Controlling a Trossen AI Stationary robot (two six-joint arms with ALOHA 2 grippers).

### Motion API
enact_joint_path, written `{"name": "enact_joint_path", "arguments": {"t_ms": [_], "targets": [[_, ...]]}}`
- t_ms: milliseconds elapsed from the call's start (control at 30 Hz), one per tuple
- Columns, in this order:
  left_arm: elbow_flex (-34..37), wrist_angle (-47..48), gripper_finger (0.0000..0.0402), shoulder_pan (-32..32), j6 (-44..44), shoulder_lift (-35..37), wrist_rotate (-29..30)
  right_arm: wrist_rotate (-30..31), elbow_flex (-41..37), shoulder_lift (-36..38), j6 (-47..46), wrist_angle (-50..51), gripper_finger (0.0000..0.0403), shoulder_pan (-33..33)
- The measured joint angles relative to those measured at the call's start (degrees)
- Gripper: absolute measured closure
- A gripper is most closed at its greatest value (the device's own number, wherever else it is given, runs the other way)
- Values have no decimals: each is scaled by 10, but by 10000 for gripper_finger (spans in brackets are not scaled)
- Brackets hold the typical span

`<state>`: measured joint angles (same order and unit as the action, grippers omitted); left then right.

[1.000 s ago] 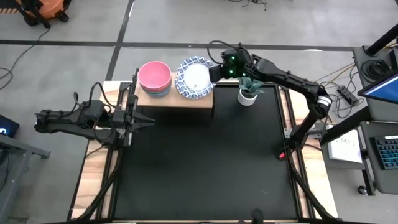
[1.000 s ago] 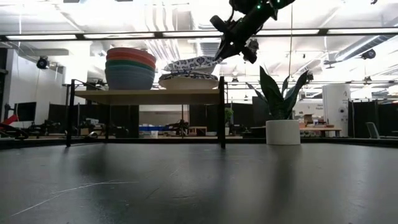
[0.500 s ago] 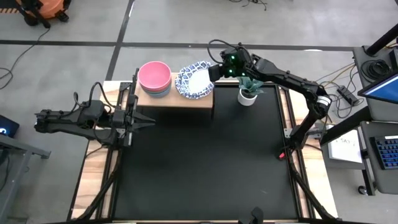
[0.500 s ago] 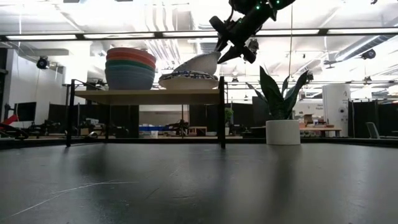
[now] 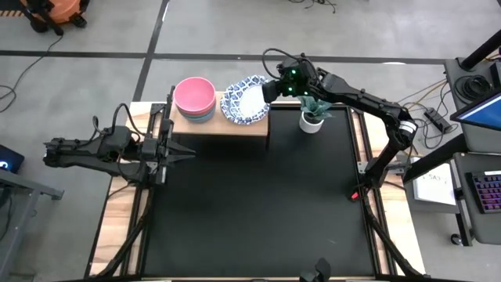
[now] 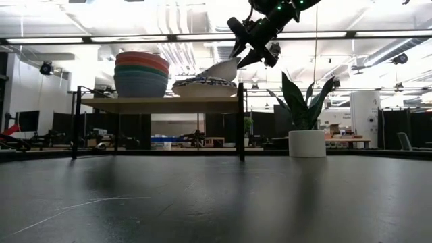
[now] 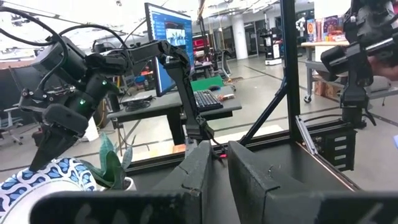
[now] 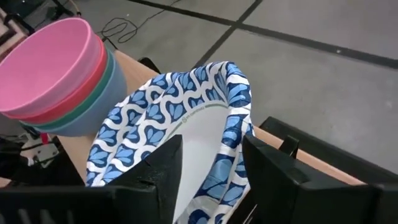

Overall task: Place and stack bowls onto a shelf
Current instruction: Stack the white patterned bowl on top of the other white patterned bowl on the shelf

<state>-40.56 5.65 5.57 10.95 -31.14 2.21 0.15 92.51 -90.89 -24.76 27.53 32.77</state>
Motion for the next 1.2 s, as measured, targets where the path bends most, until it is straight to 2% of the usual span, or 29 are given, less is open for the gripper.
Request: {"name": "enact_joint_path", "arguments": {"t_ms": [200,433,533,633,767,1033,1200], "targets": [[0,0,364,0,1,-2,1,46,0,0,6,-42,215,-1],[0,5,364,0,2,-3,3,47,0,8,35,-41,218,-3],[0,6,364,0,4,-3,3,102,0,14,74,-21,249,-19],[0,8,364,0,8,-3,3,184,-3,15,117,-14,305,-46],[0,8,364,0,13,-3,3,217,-10,6,143,-9,381,-71],[0,7,364,0,13,-3,3,224,-15,-31,128,-14,392,-80],[0,8,364,0,12,-3,3,209,-17,-42,119,-52,394,-88]]}}
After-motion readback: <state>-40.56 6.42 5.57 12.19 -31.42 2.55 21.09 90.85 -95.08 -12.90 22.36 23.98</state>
